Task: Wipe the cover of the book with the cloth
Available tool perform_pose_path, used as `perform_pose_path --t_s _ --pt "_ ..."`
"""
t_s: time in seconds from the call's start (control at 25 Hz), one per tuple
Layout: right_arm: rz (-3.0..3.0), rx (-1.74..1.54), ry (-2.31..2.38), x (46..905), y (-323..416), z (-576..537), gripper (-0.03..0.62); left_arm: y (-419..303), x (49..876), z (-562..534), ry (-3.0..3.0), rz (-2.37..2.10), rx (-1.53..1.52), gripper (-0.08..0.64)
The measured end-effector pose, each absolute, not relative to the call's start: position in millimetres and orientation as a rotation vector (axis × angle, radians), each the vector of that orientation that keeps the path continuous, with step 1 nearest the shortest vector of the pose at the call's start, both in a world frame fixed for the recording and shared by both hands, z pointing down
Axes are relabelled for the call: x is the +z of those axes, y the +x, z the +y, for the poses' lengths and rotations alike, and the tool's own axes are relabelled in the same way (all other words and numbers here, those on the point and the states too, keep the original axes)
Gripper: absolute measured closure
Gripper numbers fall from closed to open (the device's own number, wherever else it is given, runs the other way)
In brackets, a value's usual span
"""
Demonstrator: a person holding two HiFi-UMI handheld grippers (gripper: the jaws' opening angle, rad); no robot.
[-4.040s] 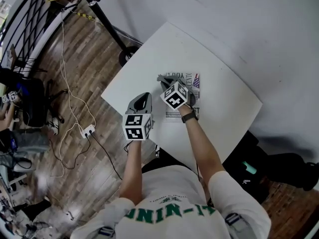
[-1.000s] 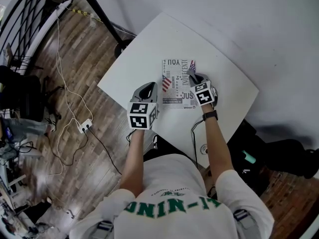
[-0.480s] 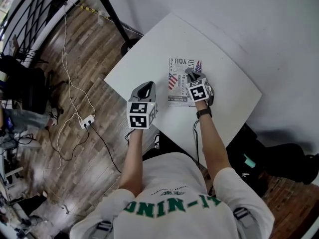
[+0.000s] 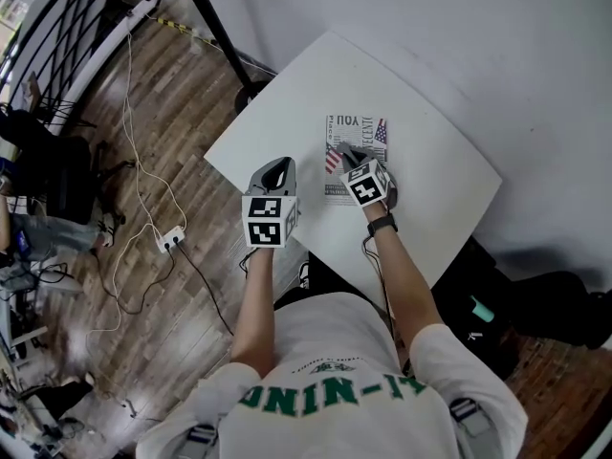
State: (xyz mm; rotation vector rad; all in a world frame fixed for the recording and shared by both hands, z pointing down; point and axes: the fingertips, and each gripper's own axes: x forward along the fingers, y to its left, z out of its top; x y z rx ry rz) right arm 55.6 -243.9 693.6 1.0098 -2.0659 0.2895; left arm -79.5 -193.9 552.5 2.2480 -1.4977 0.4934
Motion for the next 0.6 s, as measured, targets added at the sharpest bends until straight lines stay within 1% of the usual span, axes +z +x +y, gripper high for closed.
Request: perform_pose_path --t_s 0.16,0.28,0.44,0.6 --pt "-1.989 0.349 1.171 693 130 -243 0.548 -62 559 -193 2.269 -1.446 0.481 0.546" --pt "-1.964 0.339 1.222 693 160 -242 0.548 -50 559 -191 2.291 -1.414 0.484 0.546" --pt "-1.925 0.322 1.233 695 163 -241 0.561 -48 556 -188 2.299 -1.412 0.474 0.546" --pt "-1.895 0.437 1.136 693 142 -240 0.554 -64 551 -185 2.274 -1.459 0.459 0.546"
